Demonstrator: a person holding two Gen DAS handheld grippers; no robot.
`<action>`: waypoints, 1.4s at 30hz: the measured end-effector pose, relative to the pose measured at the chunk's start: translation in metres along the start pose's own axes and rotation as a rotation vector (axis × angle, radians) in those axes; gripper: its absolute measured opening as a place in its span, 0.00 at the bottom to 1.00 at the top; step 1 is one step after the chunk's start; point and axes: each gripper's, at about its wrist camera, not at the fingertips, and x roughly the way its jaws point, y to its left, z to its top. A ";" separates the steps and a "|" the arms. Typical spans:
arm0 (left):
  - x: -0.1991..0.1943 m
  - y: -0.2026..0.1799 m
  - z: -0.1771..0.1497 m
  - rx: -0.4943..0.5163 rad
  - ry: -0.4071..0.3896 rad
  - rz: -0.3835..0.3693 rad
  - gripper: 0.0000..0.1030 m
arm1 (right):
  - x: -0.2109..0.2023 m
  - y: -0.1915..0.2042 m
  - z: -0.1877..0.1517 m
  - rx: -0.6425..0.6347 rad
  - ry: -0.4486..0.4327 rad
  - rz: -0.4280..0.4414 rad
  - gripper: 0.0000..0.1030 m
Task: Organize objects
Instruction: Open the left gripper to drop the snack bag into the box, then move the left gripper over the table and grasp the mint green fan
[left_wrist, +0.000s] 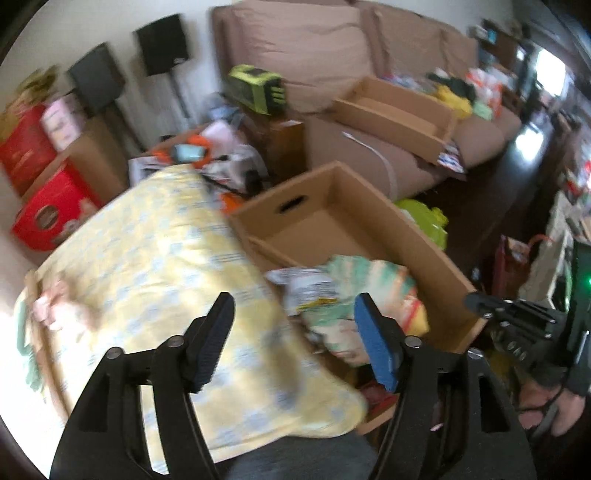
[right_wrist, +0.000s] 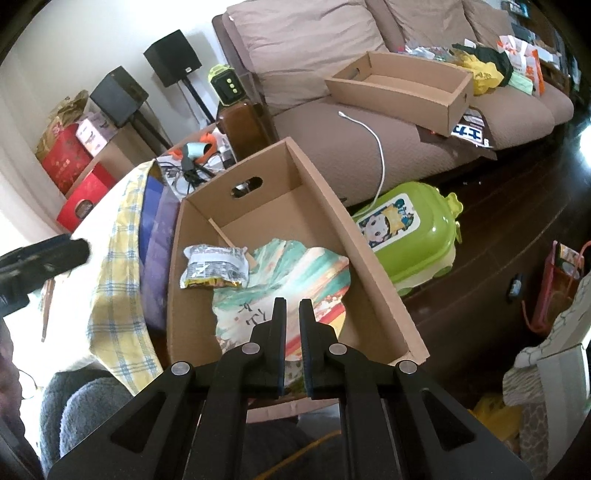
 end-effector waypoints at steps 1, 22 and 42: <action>-0.006 0.015 -0.002 -0.020 -0.012 0.011 0.73 | -0.001 0.001 0.000 -0.002 -0.002 0.001 0.07; -0.064 0.370 -0.177 -0.563 0.015 0.424 0.94 | 0.010 0.062 -0.015 -0.185 0.034 -0.048 0.07; 0.021 0.402 -0.171 -0.498 0.001 0.239 0.98 | -0.007 0.115 -0.032 -0.262 0.047 -0.082 0.12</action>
